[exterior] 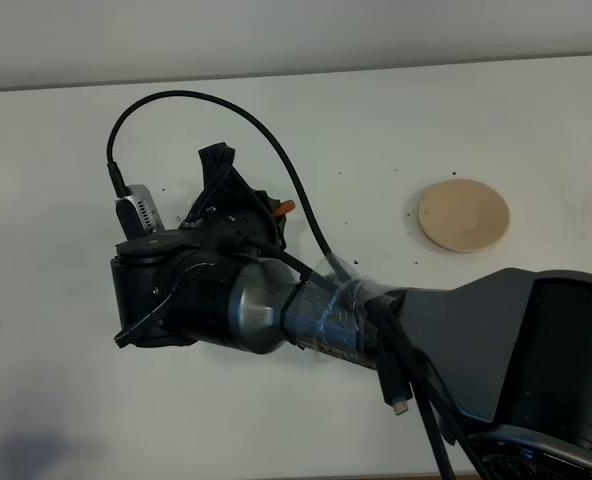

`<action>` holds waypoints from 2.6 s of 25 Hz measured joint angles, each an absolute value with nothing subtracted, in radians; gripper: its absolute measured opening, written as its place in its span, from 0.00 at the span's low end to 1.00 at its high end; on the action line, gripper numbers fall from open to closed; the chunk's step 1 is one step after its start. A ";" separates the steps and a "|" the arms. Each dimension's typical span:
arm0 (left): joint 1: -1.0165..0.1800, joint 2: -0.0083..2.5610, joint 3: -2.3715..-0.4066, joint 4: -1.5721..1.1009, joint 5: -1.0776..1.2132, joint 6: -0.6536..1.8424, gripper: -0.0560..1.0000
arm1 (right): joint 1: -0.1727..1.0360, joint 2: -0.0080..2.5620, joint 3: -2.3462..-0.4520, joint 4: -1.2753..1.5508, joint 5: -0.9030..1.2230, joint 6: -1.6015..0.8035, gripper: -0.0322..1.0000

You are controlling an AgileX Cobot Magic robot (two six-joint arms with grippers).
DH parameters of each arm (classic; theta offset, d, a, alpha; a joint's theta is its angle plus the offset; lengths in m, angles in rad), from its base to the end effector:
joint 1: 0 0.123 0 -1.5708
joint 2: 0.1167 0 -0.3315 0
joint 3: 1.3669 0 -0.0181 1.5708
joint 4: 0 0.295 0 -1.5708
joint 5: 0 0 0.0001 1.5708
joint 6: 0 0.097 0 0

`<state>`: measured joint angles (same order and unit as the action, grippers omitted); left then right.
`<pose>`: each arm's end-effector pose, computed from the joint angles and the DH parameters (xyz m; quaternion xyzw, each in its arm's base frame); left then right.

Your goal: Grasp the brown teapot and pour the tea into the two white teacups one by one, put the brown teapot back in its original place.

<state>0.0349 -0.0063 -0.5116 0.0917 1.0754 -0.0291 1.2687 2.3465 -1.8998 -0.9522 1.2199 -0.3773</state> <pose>-0.0112 0.0074 0.2985 -0.0298 0.8510 0.0473 0.5222 0.2354 0.5060 0.1830 -0.7600 0.4875 -0.3894 0.1818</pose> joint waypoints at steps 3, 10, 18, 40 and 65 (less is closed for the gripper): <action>0.035 -0.006 -0.512 0.092 1.075 -0.029 0.48 | 1.269 2.347 -1.900 -0.967 1.220 -0.399 0.12; 0.035 -0.006 -0.512 0.092 1.075 -0.029 0.48 | 1.273 2.347 -1.900 -1.028 1.220 -0.450 0.12; 0.035 -0.006 -0.512 0.092 1.075 -0.029 0.48 | 1.274 2.365 -1.900 -1.059 1.218 -0.486 0.12; 0.035 -0.006 -0.512 0.092 1.075 -0.031 0.48 | 1.279 2.370 -1.900 -1.138 1.217 -0.561 0.12; 0.035 -0.006 -0.512 0.092 1.075 -0.029 0.48 | 1.293 2.370 -1.900 -1.214 1.213 -0.689 0.12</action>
<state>0.0349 -0.0063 -0.5116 0.0917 1.0754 -0.0291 1.2934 2.3704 -1.8998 -1.2140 1.2129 -0.6895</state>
